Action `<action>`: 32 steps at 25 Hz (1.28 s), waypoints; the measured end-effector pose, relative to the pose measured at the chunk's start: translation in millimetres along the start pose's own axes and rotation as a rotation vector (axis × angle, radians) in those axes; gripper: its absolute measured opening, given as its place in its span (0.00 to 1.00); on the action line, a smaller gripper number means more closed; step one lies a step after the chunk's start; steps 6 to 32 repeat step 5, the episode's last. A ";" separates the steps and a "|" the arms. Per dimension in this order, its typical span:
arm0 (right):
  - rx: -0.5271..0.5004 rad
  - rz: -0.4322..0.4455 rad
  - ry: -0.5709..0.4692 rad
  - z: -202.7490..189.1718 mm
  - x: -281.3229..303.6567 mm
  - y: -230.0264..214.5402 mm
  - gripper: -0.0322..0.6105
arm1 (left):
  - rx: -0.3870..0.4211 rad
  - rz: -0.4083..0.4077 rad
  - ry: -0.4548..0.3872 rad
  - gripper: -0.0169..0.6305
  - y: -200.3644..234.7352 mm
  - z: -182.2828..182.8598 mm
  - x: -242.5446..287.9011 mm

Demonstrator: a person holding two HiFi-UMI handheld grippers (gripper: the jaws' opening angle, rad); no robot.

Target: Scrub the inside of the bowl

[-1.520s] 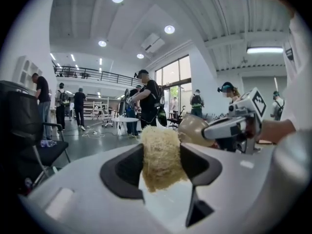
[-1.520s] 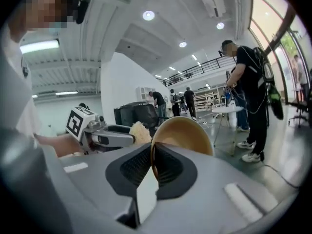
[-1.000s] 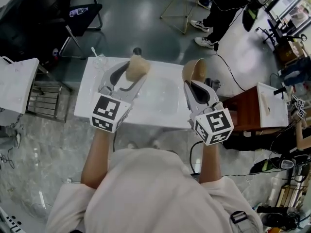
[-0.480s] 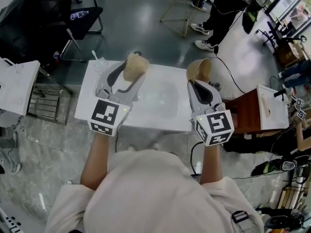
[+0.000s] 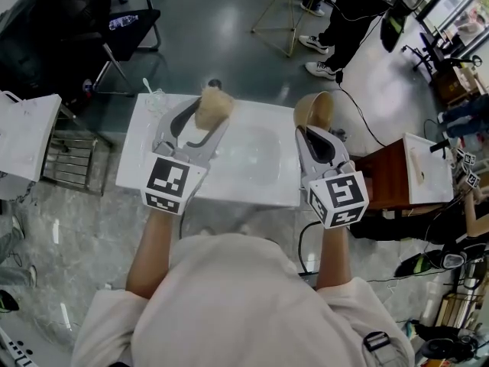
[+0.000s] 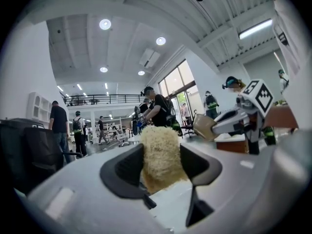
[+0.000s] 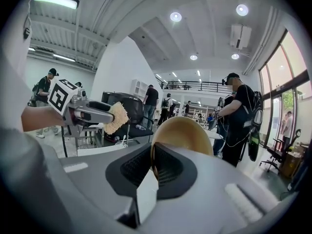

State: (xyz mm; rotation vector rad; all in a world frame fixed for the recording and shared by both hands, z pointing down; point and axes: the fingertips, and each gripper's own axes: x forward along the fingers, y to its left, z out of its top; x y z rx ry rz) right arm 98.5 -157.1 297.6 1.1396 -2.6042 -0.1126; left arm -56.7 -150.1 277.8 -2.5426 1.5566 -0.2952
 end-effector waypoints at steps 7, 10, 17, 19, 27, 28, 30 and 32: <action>0.001 -0.008 0.012 -3.6 1.2 -2.5 0.08 | -0.011 0.001 0.009 0.38 -1.4 -5.4 2.8; 0.001 -0.008 0.012 -3.6 1.2 -2.5 0.08 | -0.011 0.001 0.009 0.38 -1.4 -5.4 2.8; 0.001 -0.008 0.012 -3.6 1.2 -2.5 0.08 | -0.011 0.001 0.009 0.38 -1.4 -5.4 2.8; 0.001 -0.008 0.012 -3.6 1.2 -2.5 0.08 | -0.011 0.001 0.009 0.38 -1.4 -5.4 2.8; 0.001 -0.008 0.012 -3.6 1.2 -2.5 0.08 | -0.011 0.001 0.009 0.38 -1.4 -5.4 2.8; 0.001 -0.008 0.012 -3.6 1.2 -2.5 0.08 | -0.011 0.001 0.009 0.38 -1.4 -5.4 2.8; 0.001 -0.008 0.012 -3.6 1.2 -2.5 0.08 | -0.011 0.001 0.009 0.38 -1.4 -5.4 2.8; 0.001 -0.008 0.012 -3.6 1.2 -2.5 0.08 | -0.011 0.001 0.009 0.38 -1.4 -5.4 2.8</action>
